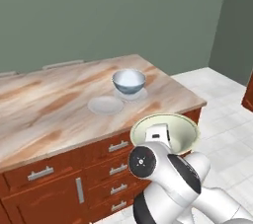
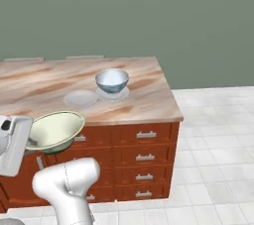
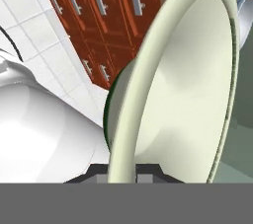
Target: Move the bowls from the cabinet to the plates on the dining table.
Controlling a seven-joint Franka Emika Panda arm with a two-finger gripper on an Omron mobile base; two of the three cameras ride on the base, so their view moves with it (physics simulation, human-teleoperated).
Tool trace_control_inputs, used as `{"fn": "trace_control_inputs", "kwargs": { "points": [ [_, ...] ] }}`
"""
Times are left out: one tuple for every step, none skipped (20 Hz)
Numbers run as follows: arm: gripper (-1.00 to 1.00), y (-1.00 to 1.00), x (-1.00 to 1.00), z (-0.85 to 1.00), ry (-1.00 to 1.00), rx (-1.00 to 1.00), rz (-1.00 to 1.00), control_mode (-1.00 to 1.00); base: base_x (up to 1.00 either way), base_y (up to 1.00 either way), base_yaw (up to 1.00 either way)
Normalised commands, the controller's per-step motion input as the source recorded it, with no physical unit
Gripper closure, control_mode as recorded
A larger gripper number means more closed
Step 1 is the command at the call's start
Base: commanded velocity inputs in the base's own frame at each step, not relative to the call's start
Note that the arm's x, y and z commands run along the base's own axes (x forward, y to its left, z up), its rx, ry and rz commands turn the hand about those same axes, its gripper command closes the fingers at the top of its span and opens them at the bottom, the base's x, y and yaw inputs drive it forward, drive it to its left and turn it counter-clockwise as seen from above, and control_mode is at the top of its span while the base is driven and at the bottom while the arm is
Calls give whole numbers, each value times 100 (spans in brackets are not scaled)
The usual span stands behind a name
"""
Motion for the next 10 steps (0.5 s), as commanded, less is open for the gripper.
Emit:
{"fn": "trace_control_inputs", "kwargs": {
  "points": [
    [100,0,0,0,0,0,0,100,1,0,-42],
    [100,0,0,0,0,0,0,100,4,0,-40],
    [100,0,0,0,0,0,0,100,6,0,-36],
    [100,0,0,0,0,0,0,100,14,0,-31],
    [100,0,0,0,0,0,0,100,10,4,-24],
    [100,0,0,0,0,0,0,100,24,17,-15],
    [100,0,0,0,0,0,0,100,30,20,-12],
    [100,0,0,0,0,0,0,100,34,27,-7],
    [100,0,0,0,0,0,0,100,40,31,-6],
    [100,0,0,0,0,0,0,100,40,34,-5]
  ]
}}
